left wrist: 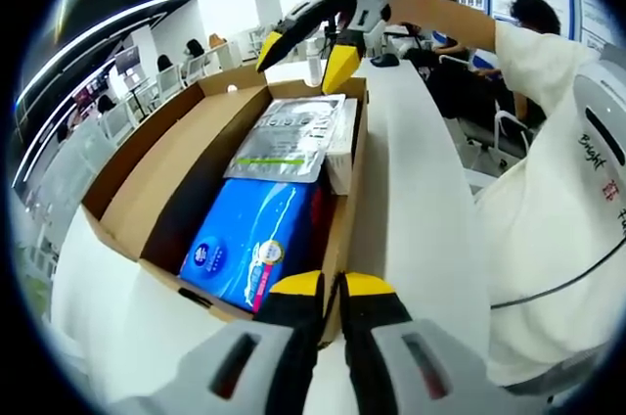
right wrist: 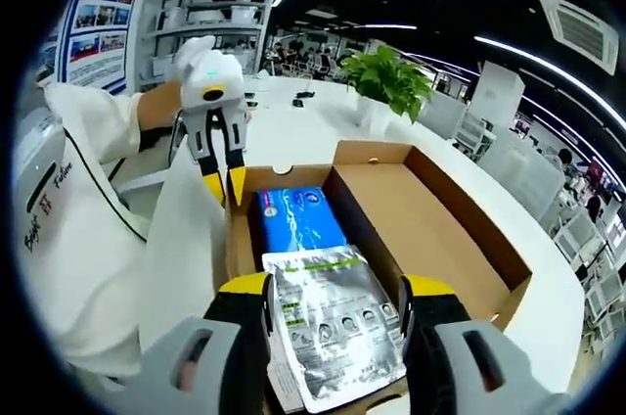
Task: Operate the shoe box by opening the lid, removing the specified soft item, and placing it in the target area until the item is outside and the box remains undamaged.
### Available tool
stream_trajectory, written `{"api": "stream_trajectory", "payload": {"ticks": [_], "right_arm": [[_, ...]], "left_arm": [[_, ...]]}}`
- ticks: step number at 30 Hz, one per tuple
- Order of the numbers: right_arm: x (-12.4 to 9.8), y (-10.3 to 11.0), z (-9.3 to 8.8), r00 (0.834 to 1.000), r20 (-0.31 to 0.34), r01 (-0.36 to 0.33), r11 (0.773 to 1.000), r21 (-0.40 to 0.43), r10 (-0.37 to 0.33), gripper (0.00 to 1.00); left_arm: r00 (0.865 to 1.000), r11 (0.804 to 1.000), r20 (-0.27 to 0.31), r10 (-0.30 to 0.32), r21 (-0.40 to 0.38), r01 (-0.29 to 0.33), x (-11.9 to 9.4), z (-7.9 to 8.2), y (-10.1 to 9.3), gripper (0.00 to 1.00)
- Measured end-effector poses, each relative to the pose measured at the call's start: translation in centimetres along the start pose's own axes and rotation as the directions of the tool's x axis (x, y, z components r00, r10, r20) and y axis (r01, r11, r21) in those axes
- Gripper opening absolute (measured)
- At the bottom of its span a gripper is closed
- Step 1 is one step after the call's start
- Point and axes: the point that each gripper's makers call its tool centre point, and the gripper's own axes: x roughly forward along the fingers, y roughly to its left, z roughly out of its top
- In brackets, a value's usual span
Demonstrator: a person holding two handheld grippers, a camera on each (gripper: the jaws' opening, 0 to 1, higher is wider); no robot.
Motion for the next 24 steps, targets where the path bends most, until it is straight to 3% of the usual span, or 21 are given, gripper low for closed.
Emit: {"api": "stream_trajectory", "payload": {"ticks": [9, 24], "right_arm": [[0.2, 0.1, 0.5, 1.0, -0.002, 0.008, 0.999, -0.048, -0.008, 0.52], [1.4, 0.6, -0.3, 1.0, -0.022, -0.017, 0.996, -0.088, 0.015, 0.51]], "left_arm": [[1.0, 1.0, -0.001, 0.003, -0.001, -0.003, 0.0, 0.0, 0.0, 0.06], [1.0, 1.0, 0.004, 0.007, -0.002, -0.007, 0.0, 0.0, 0.0, 0.06]]}}
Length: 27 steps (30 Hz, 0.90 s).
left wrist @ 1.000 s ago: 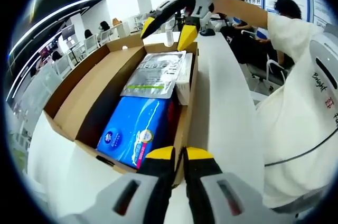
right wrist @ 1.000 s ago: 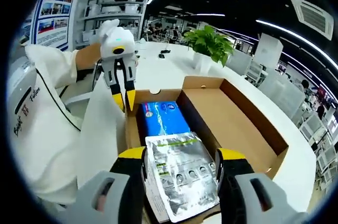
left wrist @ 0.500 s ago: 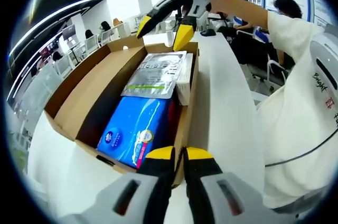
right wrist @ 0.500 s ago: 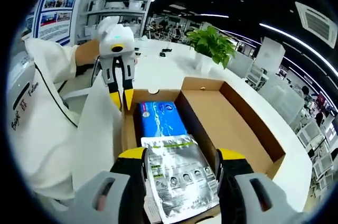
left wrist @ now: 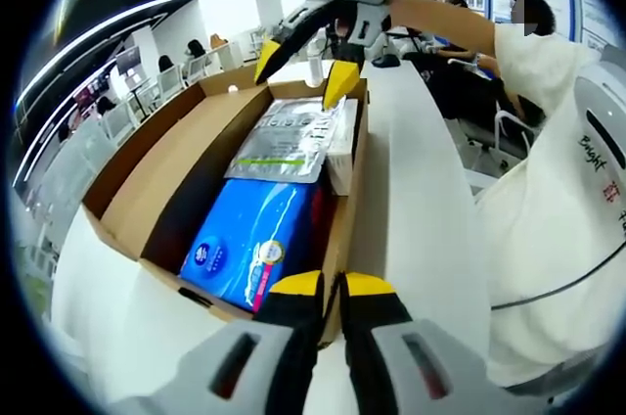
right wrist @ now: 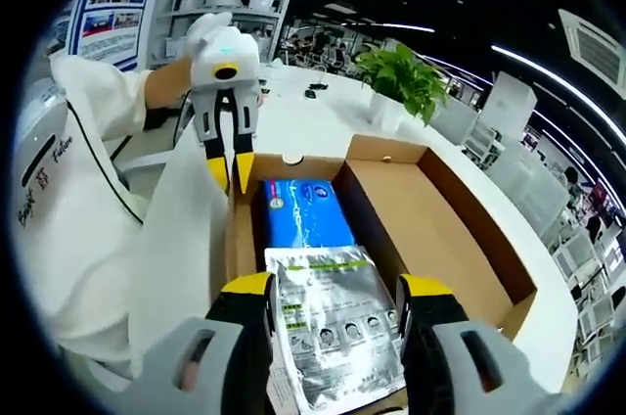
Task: Operate the shoe box by opening the lid, removing the specified soft item, and placing it in the target area until the item is outside and the box remains undamaged.
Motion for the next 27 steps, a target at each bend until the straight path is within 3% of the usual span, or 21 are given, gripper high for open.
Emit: {"api": "stream_trajectory", "payload": {"ticks": [8, 11, 16, 21, 27], "right_arm": [[0.5, 0.4, -0.5, 1.0, -0.009, -0.023, 1.0, 0.004, 0.023, 0.51], [1.2, 0.9, -0.8, 0.998, -0.029, -0.047, 0.999, -0.008, 0.047, 0.56], [2.6, 1.1, -0.2, 0.997, -0.005, -0.079, 0.996, 0.049, 0.079, 0.57], [4.0, 2.7, 0.3, 0.993, -0.037, -0.114, 0.993, -0.036, 0.112, 0.55], [5.4, 3.5, -0.3, 0.986, -0.082, -0.153, 0.986, -0.061, 0.148, 0.52]], "left_arm": [[1.0, 1.0, -0.005, -0.005, -0.002, 0.005, 0.0, 0.0, 0.0, 0.06], [1.0, 1.0, -0.003, -0.005, -0.003, 0.005, 0.0, 0.0, 0.0, 0.06], [1.0, 1.0, -0.002, -0.008, -0.003, 0.008, 0.0, 0.0, 0.0, 0.06], [1.0, 1.0, -0.003, -0.012, -0.001, 0.012, 0.0, 0.0, 0.0, 0.06], [1.0, 1.0, -0.004, -0.006, 0.002, 0.006, 0.0, 0.0, 0.0, 0.06]]}}
